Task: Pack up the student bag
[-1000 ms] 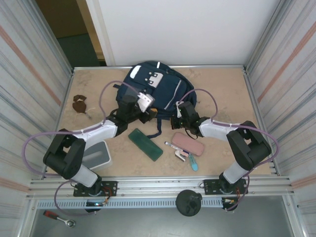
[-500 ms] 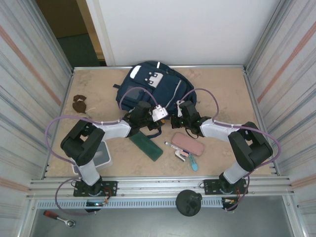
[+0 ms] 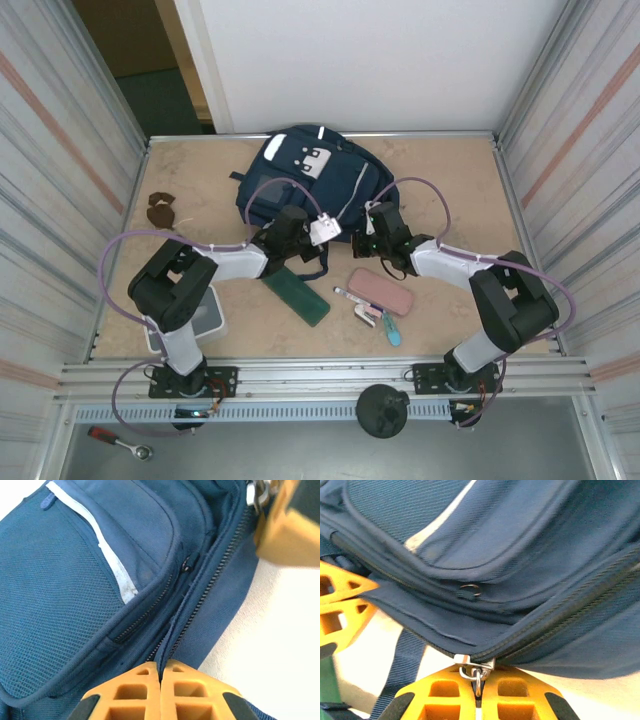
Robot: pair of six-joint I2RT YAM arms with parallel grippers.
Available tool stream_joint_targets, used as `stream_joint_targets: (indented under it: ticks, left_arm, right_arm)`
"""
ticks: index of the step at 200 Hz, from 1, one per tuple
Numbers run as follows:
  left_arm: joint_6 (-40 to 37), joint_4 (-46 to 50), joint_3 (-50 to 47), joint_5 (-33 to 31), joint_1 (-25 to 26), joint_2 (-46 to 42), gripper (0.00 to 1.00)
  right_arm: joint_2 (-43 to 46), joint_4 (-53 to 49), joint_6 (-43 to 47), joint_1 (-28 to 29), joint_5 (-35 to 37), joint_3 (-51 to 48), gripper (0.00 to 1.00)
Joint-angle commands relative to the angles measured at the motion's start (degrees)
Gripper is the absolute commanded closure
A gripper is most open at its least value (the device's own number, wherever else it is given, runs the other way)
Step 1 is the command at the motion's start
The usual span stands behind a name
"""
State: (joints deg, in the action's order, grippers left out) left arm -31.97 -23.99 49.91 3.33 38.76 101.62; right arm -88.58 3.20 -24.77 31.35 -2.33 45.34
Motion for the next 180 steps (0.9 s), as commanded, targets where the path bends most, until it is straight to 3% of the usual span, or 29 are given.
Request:
stream_joint_targets:
  ticks: [1, 44, 88, 135, 180]
  left_arm:
    - [-0.68, -5.72, -3.29, -1.9, -1.43, -3.62, 1.0]
    - [1.74, -8.61, -6.12, 0.52, -4.58, -6.35, 1.0]
    - [3.75, -8.56, -7.2, 2.71, -6.07, -7.19, 1.0]
    - [2.99, -0.61, -5.06, 6.98, -3.96, -9.87, 0.63]
    - [1.57, 3.54, -2.48, 11.66, -0.76, -10.05, 0.52]
  right_arm:
    - [3.41, -6.16, -1.88, -2.78, 5.23, -1.25, 1.0]
    - [5.4, -9.44, -0.64, -7.48, 6.33, -1.94, 1.0]
    - [6.08, -7.54, -0.05, -7.54, 0.39, -1.59, 1.0]
    - [7.37, -5.76, -0.59, -3.6, -2.49, -0.11, 1.0]
    - [9.59, -4.26, -2.53, -1.43, -5.46, 1.04, 1.0]
